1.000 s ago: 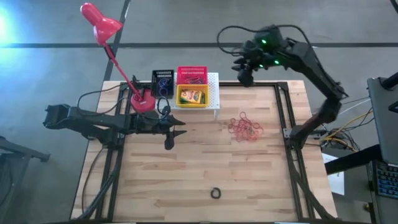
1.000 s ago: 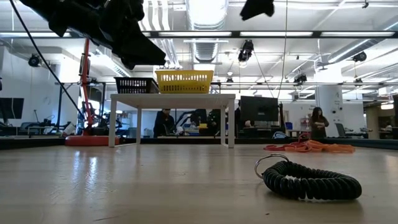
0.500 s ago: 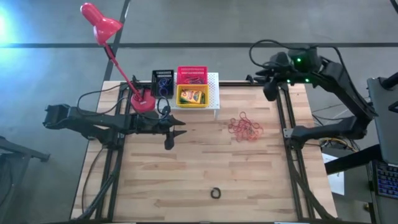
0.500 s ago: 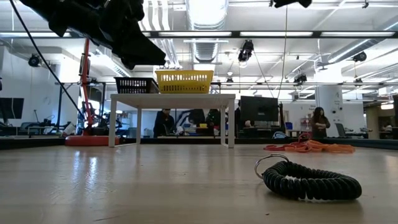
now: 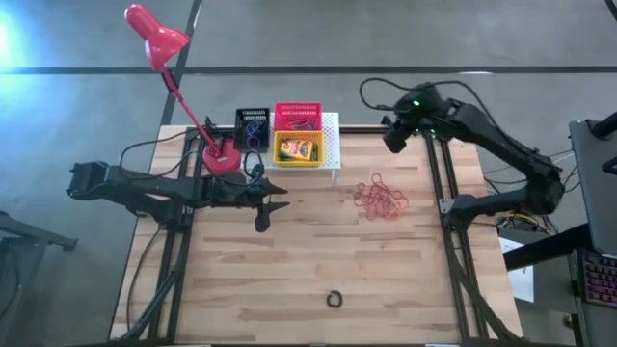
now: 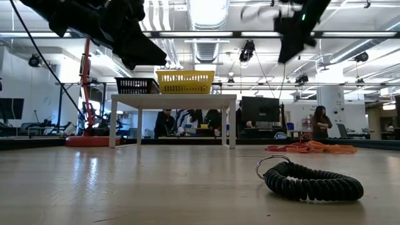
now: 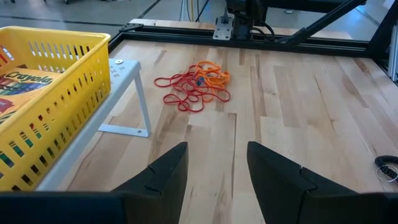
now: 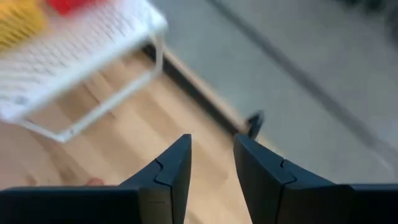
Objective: Pick & Place Office Desk Supplies
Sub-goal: Put the orange rubber band into the red bin on the shelf
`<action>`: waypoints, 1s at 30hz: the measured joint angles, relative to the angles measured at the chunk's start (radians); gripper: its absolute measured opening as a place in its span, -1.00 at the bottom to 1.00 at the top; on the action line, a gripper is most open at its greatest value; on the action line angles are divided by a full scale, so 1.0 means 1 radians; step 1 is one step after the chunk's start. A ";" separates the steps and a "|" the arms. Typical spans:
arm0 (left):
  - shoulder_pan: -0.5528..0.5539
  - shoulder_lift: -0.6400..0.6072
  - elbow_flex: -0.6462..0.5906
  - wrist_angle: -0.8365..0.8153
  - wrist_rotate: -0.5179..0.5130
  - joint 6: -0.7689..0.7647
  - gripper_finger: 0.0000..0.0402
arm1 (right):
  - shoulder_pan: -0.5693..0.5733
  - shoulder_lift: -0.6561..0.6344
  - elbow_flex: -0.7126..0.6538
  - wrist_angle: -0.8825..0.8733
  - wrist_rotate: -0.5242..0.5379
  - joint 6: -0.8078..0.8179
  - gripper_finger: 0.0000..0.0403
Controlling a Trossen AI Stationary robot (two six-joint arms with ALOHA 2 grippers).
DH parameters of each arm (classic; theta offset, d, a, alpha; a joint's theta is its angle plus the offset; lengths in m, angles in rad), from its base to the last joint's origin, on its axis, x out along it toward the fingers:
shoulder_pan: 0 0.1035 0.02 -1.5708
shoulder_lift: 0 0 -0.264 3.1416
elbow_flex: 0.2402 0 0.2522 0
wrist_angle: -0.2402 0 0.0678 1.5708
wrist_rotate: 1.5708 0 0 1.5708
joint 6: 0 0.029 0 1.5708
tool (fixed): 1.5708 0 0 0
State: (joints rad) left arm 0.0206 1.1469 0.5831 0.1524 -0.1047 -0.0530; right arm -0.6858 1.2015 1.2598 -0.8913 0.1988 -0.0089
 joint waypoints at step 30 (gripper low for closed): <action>0.000 0.000 0.000 0.000 0.000 0.000 -0.15 | -0.095 0.095 -0.320 -0.079 -0.255 0.134 -0.42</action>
State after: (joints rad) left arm 0.0208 1.1469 0.5831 0.1524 -0.1047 -0.0528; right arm -0.7811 1.2961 0.9398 -0.9702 -0.0562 0.1255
